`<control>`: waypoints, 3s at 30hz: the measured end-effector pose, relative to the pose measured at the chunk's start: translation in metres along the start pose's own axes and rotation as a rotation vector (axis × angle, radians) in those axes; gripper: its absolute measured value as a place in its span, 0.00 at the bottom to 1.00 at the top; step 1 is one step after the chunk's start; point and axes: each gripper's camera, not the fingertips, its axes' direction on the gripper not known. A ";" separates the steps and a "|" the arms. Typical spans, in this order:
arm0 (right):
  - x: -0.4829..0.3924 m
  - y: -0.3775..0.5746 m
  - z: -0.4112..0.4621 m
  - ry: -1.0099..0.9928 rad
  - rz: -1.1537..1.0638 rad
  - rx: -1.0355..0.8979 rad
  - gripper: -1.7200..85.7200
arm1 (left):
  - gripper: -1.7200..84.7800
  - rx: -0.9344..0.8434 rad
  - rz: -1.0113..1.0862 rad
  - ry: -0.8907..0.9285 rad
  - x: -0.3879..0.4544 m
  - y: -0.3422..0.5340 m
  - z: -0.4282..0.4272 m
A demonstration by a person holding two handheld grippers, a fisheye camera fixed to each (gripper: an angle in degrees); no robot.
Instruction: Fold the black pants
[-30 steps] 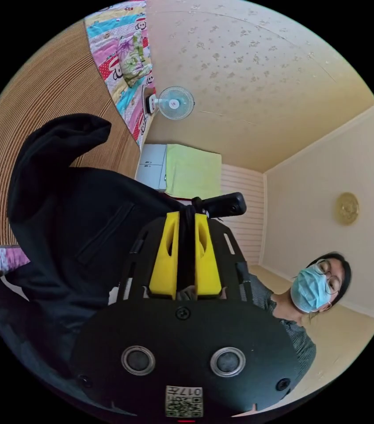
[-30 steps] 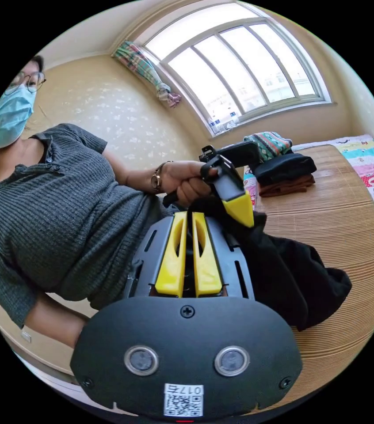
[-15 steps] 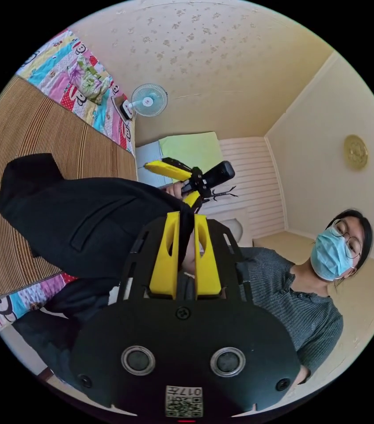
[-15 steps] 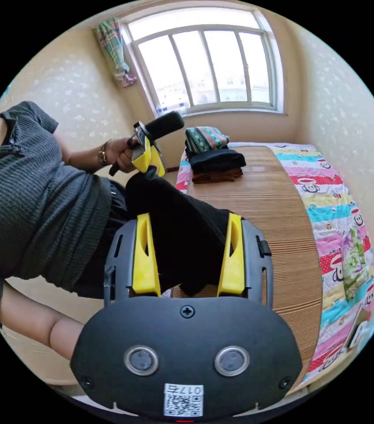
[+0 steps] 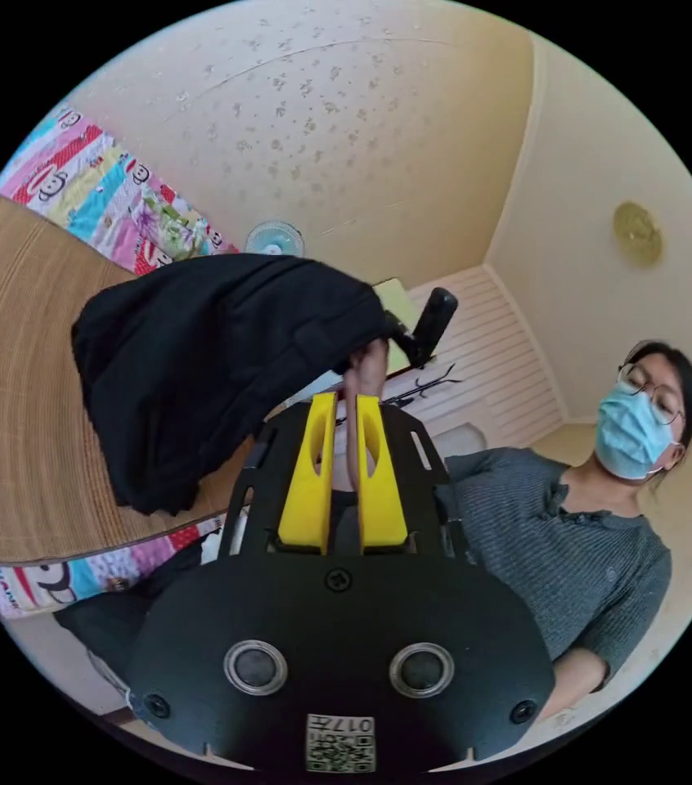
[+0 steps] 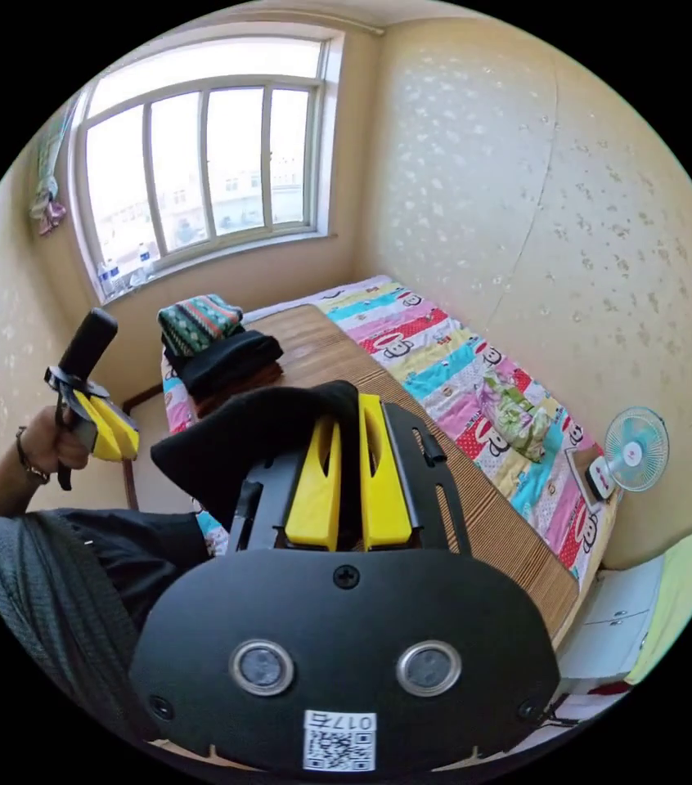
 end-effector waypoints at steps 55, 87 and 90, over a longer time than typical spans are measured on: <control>0.347 -0.095 -0.430 -0.691 0.075 0.532 0.07 | 0.08 0.580 0.133 -0.026 0.360 -0.069 -0.202; 0.250 0.729 -0.445 -0.782 2.243 0.395 0.17 | 0.18 0.233 -1.448 -0.374 0.146 -0.195 -0.582; 0.239 0.717 -0.434 -0.791 2.353 0.516 0.17 | 0.15 0.153 -1.426 -0.455 0.167 -0.222 -0.600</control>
